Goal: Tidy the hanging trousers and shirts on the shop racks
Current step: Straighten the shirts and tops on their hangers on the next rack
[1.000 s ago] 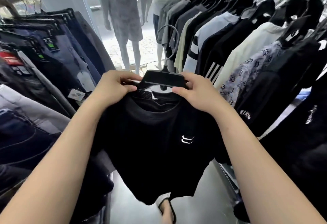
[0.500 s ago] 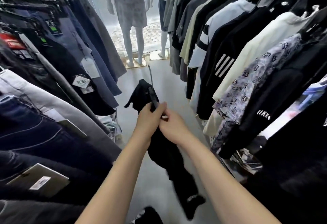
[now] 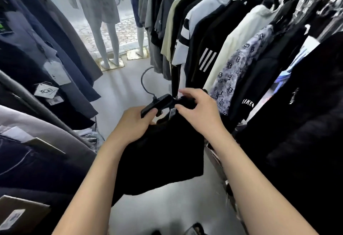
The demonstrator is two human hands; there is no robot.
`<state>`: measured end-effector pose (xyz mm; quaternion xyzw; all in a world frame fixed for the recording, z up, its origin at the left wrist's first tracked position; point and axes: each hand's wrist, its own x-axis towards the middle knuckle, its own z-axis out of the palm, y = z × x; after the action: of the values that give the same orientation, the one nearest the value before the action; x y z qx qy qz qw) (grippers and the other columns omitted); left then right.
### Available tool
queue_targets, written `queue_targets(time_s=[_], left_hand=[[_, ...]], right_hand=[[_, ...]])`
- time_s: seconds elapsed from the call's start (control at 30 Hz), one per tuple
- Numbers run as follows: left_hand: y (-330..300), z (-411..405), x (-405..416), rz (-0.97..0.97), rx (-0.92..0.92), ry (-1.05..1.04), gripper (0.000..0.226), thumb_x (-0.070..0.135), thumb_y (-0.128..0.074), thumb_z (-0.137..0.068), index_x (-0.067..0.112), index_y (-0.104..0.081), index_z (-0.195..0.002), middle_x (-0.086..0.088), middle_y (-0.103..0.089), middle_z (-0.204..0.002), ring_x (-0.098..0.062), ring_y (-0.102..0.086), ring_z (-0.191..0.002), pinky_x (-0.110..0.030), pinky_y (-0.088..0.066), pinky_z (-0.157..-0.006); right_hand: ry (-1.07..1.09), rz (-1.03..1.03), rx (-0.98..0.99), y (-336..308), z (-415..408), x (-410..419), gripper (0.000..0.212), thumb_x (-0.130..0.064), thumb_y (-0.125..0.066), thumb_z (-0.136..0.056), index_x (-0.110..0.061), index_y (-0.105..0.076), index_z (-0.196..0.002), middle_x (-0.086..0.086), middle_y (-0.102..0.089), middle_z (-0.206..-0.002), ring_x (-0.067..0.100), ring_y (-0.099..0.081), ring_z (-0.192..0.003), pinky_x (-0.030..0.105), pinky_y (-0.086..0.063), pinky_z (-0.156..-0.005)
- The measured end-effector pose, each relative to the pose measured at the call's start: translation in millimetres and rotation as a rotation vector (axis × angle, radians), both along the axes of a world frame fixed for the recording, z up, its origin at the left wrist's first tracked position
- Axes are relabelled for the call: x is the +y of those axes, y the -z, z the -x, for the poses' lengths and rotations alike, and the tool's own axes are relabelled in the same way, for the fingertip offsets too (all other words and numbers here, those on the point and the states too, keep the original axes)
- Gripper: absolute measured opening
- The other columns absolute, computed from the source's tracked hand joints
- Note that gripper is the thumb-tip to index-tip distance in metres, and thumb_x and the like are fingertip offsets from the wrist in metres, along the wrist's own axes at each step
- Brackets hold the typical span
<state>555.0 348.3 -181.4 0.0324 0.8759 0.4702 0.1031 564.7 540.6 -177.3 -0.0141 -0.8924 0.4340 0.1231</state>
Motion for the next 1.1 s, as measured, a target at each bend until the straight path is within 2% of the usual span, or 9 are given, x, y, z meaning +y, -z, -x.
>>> queue_targets(time_s=[0.1, 0.2, 0.3, 0.4, 0.6, 0.77, 0.87, 1.0, 1.1], left_hand=[[-14.8, -4.6, 8.3, 0.036, 0.088, 0.062, 0.020, 0.039, -0.058, -0.091, 0.033, -0.075, -0.085, 0.003, -0.072, -0.069, -0.002, -0.066, -0.065, -0.014, -0.047, -0.064], [-30.0, -7.4, 13.2, 0.041, 0.124, 0.111, 0.020, 0.040, -0.062, -0.088, 0.030, -0.075, -0.076, -0.004, -0.070, -0.069, -0.008, -0.064, -0.065, -0.008, -0.042, -0.056], [-40.2, -6.8, 26.1, 0.063, 0.140, 0.213, 0.022, 0.042, -0.062, -0.087, 0.030, -0.074, -0.074, -0.007, -0.070, -0.072, -0.015, -0.064, -0.066, -0.015, -0.042, -0.057], [-48.7, -3.6, 45.0, 0.089, 0.168, 0.292, 0.023, 0.042, -0.063, -0.087, 0.025, -0.075, -0.080, -0.006, -0.071, -0.072, -0.006, -0.059, -0.057, -0.009, -0.039, -0.052], [-65.2, 11.7, 90.5, 0.131, 0.282, 0.399, 0.033, 0.040, -0.063, -0.088, 0.009, -0.073, -0.082, -0.011, -0.068, -0.070, -0.012, -0.054, -0.054, -0.013, -0.037, -0.052], [-84.9, 32.4, 153.6, 0.186, 0.383, 0.464, 0.031, 0.038, -0.061, -0.091, 0.012, -0.071, -0.077, -0.004, -0.062, -0.059, -0.007, -0.050, -0.048, -0.016, -0.037, -0.051], [-100.6, 42.4, 195.4, 0.203, 0.412, 0.495, 0.032, 0.038, -0.058, -0.092, 0.013, -0.071, -0.077, 0.002, -0.057, -0.055, -0.004, -0.049, -0.045, -0.014, -0.037, -0.047], [-118.3, 52.3, 248.9, 0.206, 0.453, 0.443, 0.040, 0.039, -0.058, -0.092, 0.016, -0.055, -0.059, 0.004, -0.051, -0.053, -0.007, -0.049, -0.049, -0.016, -0.032, -0.043], [-131.6, 63.4, 286.0, 0.180, 0.481, 0.391, 0.038, 0.040, -0.058, -0.092, 0.007, -0.063, -0.076, -0.005, -0.056, -0.064, -0.017, -0.051, -0.062, -0.016, -0.033, -0.049]], right_hand=[[-0.145, -0.142, -0.045, -15.4, -5.7, 12.1, 0.054, -0.036, -0.078, -0.078, -0.034, -0.060, -0.129, -0.016, -0.058, -0.129, 0.005, -0.043, -0.130, 0.024, -0.029, -0.109], [-0.180, -0.144, -0.102, -19.2, -15.8, 31.2, 0.036, -0.042, -0.076, -0.078, -0.039, -0.069, -0.113, -0.021, -0.068, -0.108, -0.001, -0.056, -0.112, 0.034, -0.040, -0.106], [-0.121, -0.236, -0.092, -15.9, -24.6, 48.7, 0.025, -0.045, -0.070, -0.080, -0.034, -0.070, -0.103, -0.018, -0.070, -0.099, 0.003, -0.060, -0.104, 0.039, -0.043, -0.101], [-0.060, -0.283, -0.097, -17.2, -32.0, 63.1, 0.028, -0.048, -0.064, -0.081, -0.028, -0.067, -0.100, -0.013, -0.069, -0.096, 0.008, -0.061, -0.099, 0.041, -0.047, -0.095], [0.143, -0.230, -0.063, -41.1, -42.5, 99.4, 0.030, -0.048, -0.075, -0.075, -0.039, -0.065, -0.102, -0.019, -0.063, -0.105, 0.008, -0.057, -0.107, 0.043, -0.043, -0.101], [0.250, -0.158, 0.000, -70.1, -48.6, 138.6, 0.046, -0.034, -0.066, -0.089, -0.031, -0.056, -0.134, -0.012, -0.056, -0.134, 0.005, -0.047, -0.126, 0.016, -0.031, -0.101], [0.292, -0.127, -0.013, -86.8, -50.0, 165.6, 0.045, -0.033, -0.063, -0.091, -0.032, -0.055, -0.136, -0.013, -0.056, -0.134, 0.004, -0.047, -0.127, 0.015, -0.032, -0.100], [0.447, -0.091, 0.108, -104.9, -51.9, 195.8, 0.036, -0.027, -0.061, -0.090, -0.027, -0.062, -0.126, -0.009, -0.056, -0.131, 0.007, -0.055, -0.119, 0.030, -0.047, -0.102], [0.736, -0.192, 0.294, -120.0, -55.3, 219.7, 0.029, -0.021, -0.060, -0.090, -0.018, -0.063, -0.119, -0.005, -0.056, -0.125, 0.009, -0.056, -0.110, 0.014, -0.042, -0.089]])
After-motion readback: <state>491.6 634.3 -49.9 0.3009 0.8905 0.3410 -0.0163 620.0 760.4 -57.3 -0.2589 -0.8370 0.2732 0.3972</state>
